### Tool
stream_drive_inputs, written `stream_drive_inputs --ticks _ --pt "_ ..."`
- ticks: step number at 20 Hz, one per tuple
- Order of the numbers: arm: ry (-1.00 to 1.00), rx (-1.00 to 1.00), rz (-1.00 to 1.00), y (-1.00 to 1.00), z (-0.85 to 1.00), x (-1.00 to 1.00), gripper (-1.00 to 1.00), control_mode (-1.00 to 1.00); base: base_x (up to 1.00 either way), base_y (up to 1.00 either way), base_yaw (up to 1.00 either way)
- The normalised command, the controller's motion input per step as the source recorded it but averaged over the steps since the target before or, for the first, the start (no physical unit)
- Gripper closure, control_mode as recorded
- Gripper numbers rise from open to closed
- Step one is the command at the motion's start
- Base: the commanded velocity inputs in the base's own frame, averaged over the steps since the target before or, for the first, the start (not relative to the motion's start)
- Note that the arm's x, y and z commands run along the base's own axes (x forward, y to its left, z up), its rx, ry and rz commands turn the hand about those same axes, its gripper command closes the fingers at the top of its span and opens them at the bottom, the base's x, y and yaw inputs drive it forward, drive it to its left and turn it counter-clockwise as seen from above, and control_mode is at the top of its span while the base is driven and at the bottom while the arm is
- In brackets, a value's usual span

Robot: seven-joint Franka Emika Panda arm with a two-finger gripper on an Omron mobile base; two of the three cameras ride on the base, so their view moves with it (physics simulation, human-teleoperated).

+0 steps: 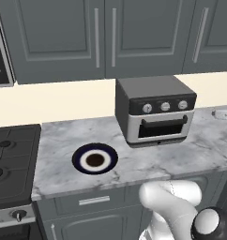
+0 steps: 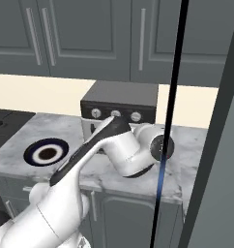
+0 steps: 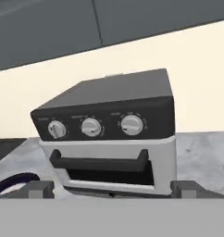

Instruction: Pull the toaster oven rack outwards. Pick up the baguette from the plate and place it on the toaster oven rack. Close the toaster oven door fully and set the temperature to the lowest setting.

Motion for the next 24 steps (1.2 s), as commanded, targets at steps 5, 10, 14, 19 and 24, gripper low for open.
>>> stream_drive_inputs --ticks 5,10,14,19,24 --pt "-0.24 -0.08 -0.03 0.12 0.24 -0.83 -1.00 -1.00 0.00 0.00 0.00" --pt "-0.13 -0.29 0.10 0.33 0.31 -0.41 -1.00 -1.00 0.00 0.00 0.00" --pt "-0.15 -0.40 0.20 0.51 0.09 -0.16 -1.00 -1.00 0.00 0.00 0.00" --pt "-0.21 -0.38 0.21 0.54 0.00 -0.01 -1.00 -1.00 0.00 0.00 0.00" --pt "-0.23 -0.32 0.12 0.36 0.00 0.02 -1.00 -1.00 0.00 0.00 0.00"
